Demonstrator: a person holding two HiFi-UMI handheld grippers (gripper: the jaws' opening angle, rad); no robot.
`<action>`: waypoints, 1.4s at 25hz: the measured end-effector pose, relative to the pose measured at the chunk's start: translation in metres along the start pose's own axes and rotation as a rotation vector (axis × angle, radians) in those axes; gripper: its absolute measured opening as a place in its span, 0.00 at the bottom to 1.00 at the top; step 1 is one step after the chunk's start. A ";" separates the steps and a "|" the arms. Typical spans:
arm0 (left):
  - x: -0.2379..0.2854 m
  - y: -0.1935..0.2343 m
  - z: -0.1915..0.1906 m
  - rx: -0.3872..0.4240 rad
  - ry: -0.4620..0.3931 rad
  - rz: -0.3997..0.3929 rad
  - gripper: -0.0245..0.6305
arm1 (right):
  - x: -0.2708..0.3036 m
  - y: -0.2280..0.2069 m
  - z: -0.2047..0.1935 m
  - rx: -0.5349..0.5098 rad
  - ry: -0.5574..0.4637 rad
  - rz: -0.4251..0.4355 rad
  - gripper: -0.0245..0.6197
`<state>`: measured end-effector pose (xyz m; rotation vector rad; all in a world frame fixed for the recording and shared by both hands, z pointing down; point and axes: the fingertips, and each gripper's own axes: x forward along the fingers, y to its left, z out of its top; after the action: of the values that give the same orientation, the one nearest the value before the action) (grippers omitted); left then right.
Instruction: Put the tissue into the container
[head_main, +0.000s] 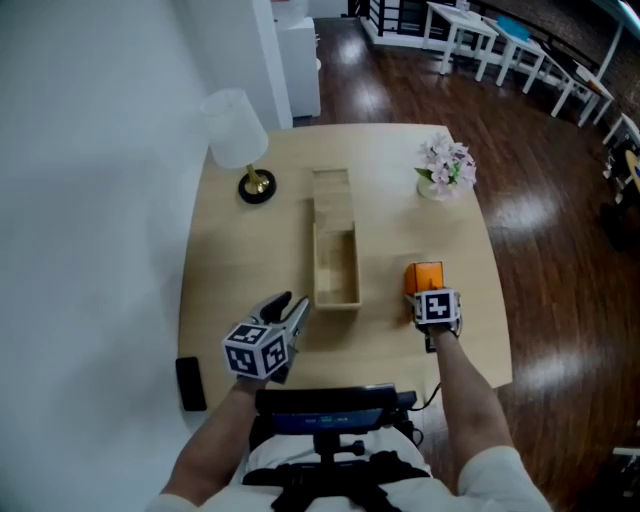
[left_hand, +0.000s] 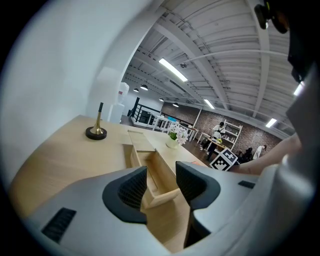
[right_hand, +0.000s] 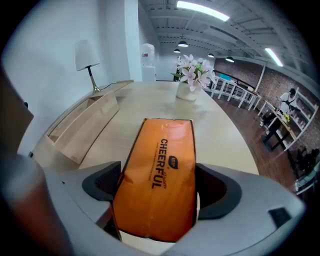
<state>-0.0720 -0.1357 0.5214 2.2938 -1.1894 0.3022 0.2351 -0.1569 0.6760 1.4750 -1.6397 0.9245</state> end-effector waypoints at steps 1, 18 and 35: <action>0.001 0.001 -0.001 -0.002 0.003 0.002 0.32 | 0.001 0.005 -0.001 0.016 0.000 0.032 0.77; 0.006 0.012 0.008 -0.005 -0.013 0.008 0.32 | -0.041 -0.006 0.061 0.034 -0.141 -0.080 0.67; -0.001 0.033 0.049 0.021 -0.099 0.028 0.32 | -0.064 0.112 0.136 -0.021 -0.223 0.024 0.67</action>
<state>-0.1017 -0.1775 0.4915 2.3356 -1.2731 0.2148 0.1213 -0.2377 0.5510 1.5934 -1.8242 0.7748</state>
